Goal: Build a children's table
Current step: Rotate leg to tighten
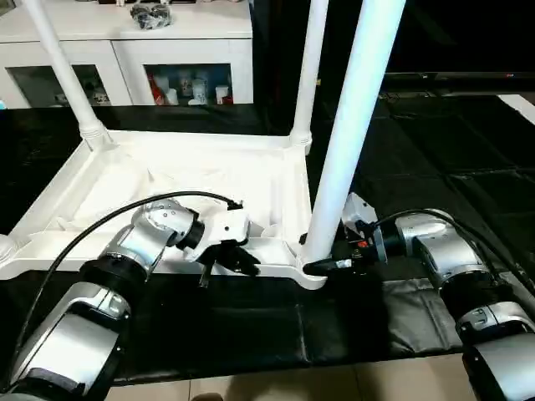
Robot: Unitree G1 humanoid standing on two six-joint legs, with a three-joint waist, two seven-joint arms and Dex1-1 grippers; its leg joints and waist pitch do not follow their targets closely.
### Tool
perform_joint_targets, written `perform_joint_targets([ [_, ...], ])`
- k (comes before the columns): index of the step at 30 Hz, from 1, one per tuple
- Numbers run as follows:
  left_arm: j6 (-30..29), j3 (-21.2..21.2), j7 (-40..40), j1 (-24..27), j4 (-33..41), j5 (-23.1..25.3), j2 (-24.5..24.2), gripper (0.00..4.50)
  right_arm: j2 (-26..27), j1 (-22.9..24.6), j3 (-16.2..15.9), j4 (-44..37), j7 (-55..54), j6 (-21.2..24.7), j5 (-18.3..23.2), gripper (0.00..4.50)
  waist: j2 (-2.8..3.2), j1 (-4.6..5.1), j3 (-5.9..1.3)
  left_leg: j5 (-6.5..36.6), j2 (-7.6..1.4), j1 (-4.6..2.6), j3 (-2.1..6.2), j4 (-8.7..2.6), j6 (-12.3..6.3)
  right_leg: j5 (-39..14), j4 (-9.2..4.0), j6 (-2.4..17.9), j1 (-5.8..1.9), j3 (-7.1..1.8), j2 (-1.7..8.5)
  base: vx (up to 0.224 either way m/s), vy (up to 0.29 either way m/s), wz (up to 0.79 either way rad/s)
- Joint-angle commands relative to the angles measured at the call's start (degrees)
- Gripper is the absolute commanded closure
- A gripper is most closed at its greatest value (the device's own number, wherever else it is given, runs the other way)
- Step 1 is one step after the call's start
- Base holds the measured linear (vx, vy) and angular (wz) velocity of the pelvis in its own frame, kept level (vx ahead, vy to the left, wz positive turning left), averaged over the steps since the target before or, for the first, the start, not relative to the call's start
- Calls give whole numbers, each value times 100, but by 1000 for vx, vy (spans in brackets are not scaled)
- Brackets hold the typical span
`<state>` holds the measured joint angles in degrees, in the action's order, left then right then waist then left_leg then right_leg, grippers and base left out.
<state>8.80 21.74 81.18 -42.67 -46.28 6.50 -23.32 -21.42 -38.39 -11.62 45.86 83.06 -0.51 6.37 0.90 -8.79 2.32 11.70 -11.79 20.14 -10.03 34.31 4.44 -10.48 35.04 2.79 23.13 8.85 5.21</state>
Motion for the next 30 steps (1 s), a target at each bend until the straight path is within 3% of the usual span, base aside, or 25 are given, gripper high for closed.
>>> perform_joint_targets([
  [1,127,194,136,-98,-13,174,5,450,52,-51,-8,52,0,82,-21,115,-19,21,-379,706,-238,8,56,-370,-403,-1196,-422,897,-368,-432,460,0,0,0],
  [6,157,195,138,-111,-51,177,5,450,30,-41,-19,20,-153,-321,-133,95,1,13,-387,687,-248,-4,59,-372,-363,-1115,-407,916,-360,-434,464,0,0,0],
  [29,236,218,99,-181,-183,242,-15,450,-6,37,-148,-30,60,-339,-220,110,1,6,-389,684,-241,4,61,-366,-388,-1101,-409,926,-371,-432,462,0,0,0],
  [30,245,215,92,-188,-195,243,-14,450,3,33,-139,-26,68,-328,-222,129,-5,7,-388,671,-238,5,59,-365,-394,-1088,-405,928,-373,-430,458,0,0,0],
])
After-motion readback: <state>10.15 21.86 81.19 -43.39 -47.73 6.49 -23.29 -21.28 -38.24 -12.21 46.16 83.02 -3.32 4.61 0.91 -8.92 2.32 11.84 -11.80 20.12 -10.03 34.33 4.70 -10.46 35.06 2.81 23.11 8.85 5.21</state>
